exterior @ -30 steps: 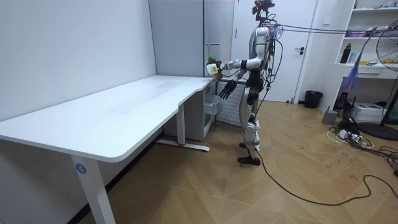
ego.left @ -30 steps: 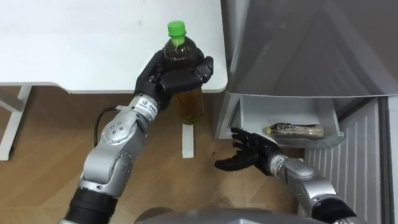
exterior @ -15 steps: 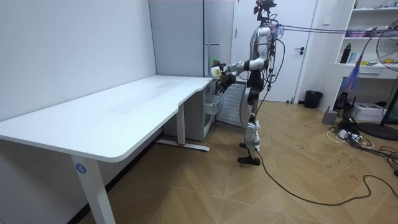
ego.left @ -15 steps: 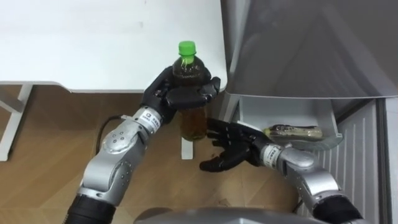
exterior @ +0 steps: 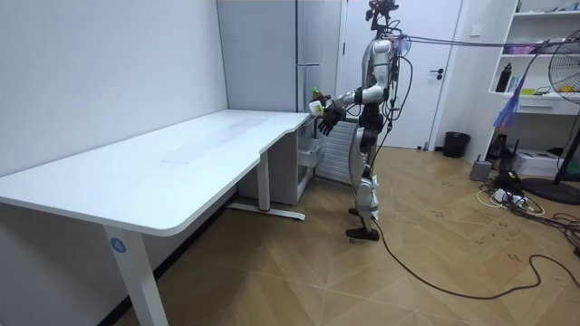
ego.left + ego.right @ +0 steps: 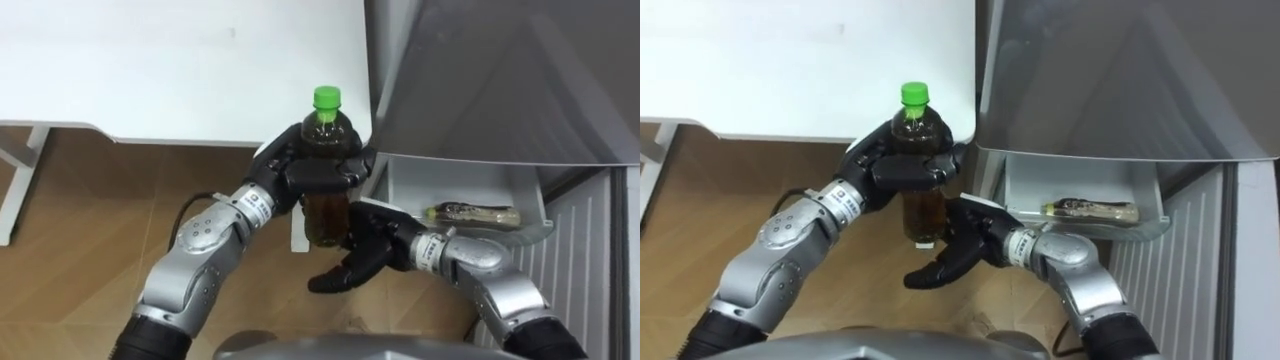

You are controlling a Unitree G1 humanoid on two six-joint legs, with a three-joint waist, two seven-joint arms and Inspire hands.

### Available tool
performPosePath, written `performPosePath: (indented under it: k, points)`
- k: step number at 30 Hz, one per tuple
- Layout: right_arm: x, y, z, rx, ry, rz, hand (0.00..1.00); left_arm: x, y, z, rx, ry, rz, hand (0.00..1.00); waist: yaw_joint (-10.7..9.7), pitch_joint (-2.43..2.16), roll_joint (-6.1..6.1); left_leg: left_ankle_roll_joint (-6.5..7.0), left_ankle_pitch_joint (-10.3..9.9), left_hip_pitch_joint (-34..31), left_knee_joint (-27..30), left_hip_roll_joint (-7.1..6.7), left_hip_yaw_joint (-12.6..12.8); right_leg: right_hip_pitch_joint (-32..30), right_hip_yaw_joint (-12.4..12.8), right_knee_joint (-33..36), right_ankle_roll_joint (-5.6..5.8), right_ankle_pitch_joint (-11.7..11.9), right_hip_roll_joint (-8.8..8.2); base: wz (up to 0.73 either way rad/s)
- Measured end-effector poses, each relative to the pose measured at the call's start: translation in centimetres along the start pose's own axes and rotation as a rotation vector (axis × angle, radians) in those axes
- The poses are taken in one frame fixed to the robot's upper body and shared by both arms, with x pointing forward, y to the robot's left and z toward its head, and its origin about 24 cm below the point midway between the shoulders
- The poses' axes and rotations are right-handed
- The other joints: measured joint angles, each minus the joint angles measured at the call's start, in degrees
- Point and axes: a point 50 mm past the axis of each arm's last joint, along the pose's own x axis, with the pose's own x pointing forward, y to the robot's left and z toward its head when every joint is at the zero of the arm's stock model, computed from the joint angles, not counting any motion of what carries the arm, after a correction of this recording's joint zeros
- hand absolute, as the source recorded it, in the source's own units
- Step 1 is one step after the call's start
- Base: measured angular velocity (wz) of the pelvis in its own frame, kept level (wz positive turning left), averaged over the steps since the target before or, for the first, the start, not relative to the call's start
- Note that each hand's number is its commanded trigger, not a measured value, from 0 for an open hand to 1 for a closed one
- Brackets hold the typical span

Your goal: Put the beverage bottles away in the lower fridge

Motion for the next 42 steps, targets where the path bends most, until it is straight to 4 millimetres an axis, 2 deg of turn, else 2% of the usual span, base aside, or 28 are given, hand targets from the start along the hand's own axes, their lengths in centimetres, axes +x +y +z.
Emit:
performPosePath:
  k: [6, 23, 24, 25, 26, 42]
  points:
    - [0.0, 0.2, -0.3, -0.002, 0.019, 0.016, 0.00, 0.1, -0.5, -1.2, -0.002, 0.050, -0.024, 1.00, 0.02, 0.12, 0.68, 0.00, 0.00, -0.45, 0.04, 0.03, -0.03, -0.53, 0.03, 0.69, 0.00, 0.00, 0.01, 0.00]
    - [-0.1, 0.4, -0.4, 0.084, -0.006, 0.044, 0.00, -0.1, -0.7, -1.8, 0.019, 0.084, -0.075, 1.00, -0.24, 0.09, 0.65, 0.00, 0.00, -0.66, 0.72, 0.03, 0.09, -0.89, 0.05, 1.07, 0.00, 0.00, -0.06, 0.00]
    - [-0.1, 0.5, -0.4, 0.088, -0.010, 0.045, 0.38, -0.1, -0.7, -1.8, 0.020, 0.083, -0.078, 1.00, -0.23, 0.09, 0.65, 0.00, 0.00, -0.66, 0.76, 0.03, 0.09, -0.89, 0.05, 1.08, 0.00, 0.00, -0.06, 0.00]
    - [-0.1, 0.5, -0.4, 0.098, -0.018, 0.046, 0.65, -0.1, -0.7, -1.8, 0.023, 0.079, -0.081, 1.00, -0.23, 0.09, 0.65, 0.00, 0.01, -0.64, 0.80, 0.03, 0.09, -0.88, 0.05, 1.13, 0.00, 0.00, -0.07, 0.00]
    - [-0.1, 0.5, -0.4, 0.105, -0.023, 0.046, 1.00, -0.1, -0.7, -1.8, 0.023, 0.078, -0.082, 1.00, -0.23, 0.09, 0.65, 0.00, 0.01, -0.63, 0.80, 0.03, 0.09, -0.88, 0.06, 1.15, 0.00, 0.00, -0.07, 0.00]
    - [-0.1, 0.5, -0.4, 0.111, -0.028, 0.044, 1.00, -0.1, -1.0, -1.8, 0.023, 0.071, -0.129, 1.00, -0.18, 0.09, 0.62, 0.01, 0.01, -0.27, 0.88, 0.02, 0.27, -0.83, 0.15, 1.70, 0.00, -0.01, -0.13, 0.00]
